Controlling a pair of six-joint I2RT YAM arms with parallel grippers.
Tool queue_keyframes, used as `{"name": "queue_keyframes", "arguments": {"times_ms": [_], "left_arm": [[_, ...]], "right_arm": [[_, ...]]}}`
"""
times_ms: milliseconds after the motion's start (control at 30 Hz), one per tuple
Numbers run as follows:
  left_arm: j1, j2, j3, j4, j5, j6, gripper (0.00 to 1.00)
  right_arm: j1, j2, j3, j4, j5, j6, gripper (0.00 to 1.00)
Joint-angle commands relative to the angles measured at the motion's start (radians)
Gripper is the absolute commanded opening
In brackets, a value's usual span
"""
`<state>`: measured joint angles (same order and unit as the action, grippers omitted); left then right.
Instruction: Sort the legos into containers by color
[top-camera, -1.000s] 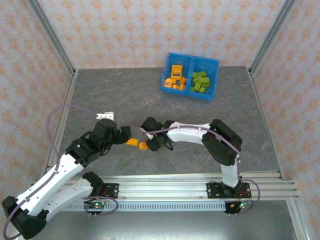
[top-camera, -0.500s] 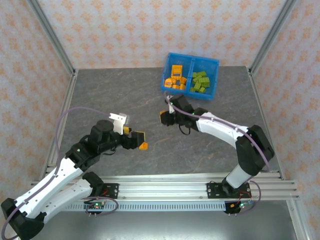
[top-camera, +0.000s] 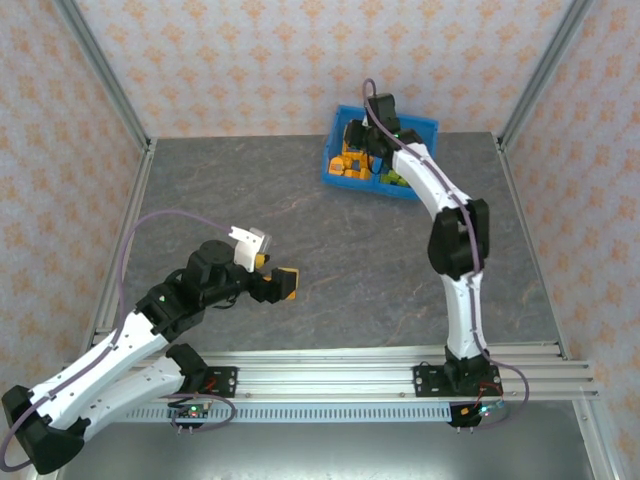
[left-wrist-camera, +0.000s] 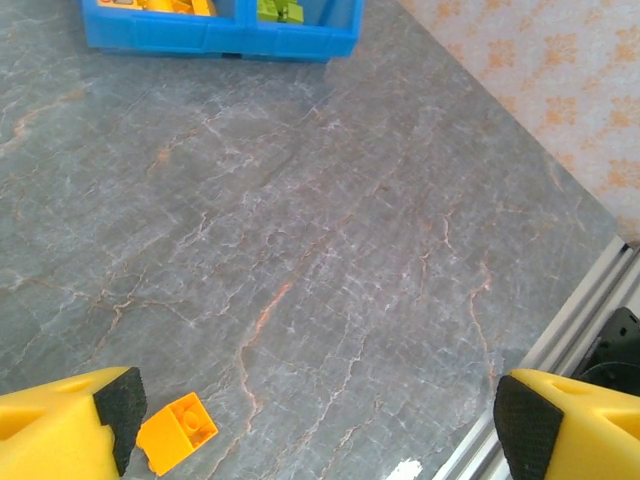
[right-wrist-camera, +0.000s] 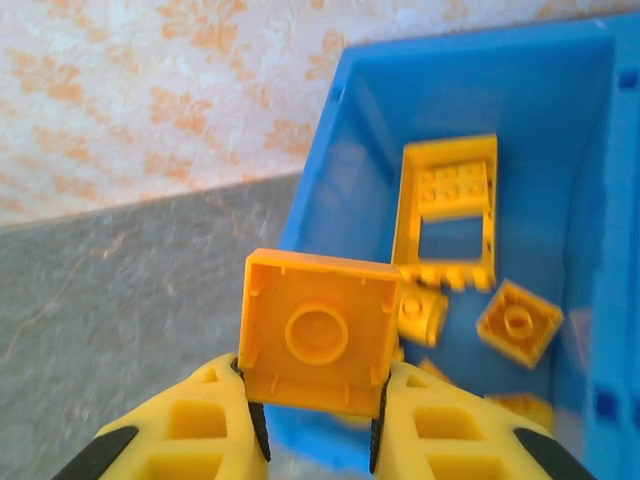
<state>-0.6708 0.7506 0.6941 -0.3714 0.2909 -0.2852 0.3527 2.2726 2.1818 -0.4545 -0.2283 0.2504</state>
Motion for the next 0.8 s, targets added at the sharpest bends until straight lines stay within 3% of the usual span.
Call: {"name": "queue_keyframes", "arguments": {"times_ms": [0, 100, 233, 500, 600, 767], "left_arm": [[-0.006, 0.018, 0.042, -0.027, -0.038, 0.023, 0.95], [-0.005, 0.036, 0.047, -0.032, -0.043, 0.030, 0.96], [-0.006, 0.053, 0.052, -0.058, -0.076, 0.017, 0.97], [-0.005, 0.133, 0.073, -0.134, -0.118, -0.054, 0.98], [-0.008, 0.198, 0.087, -0.169, -0.114, -0.097, 0.99], [-0.064, 0.307, 0.091, -0.203, -0.202, -0.166, 0.97]], "right_arm": [[-0.005, 0.150, 0.228, -0.217, 0.027, -0.015, 0.27], [-0.006, 0.259, 0.415, -0.267, 0.029, -0.019, 0.37], [-0.008, 0.278, 0.463, -0.254, 0.021, -0.015, 0.52], [-0.007, 0.145, 0.420, -0.321, -0.038, -0.017, 0.55], [0.008, -0.027, 0.171, -0.264, -0.084, -0.002, 0.56], [0.066, -0.455, -0.461, -0.009, -0.116, 0.030, 0.62]]}}
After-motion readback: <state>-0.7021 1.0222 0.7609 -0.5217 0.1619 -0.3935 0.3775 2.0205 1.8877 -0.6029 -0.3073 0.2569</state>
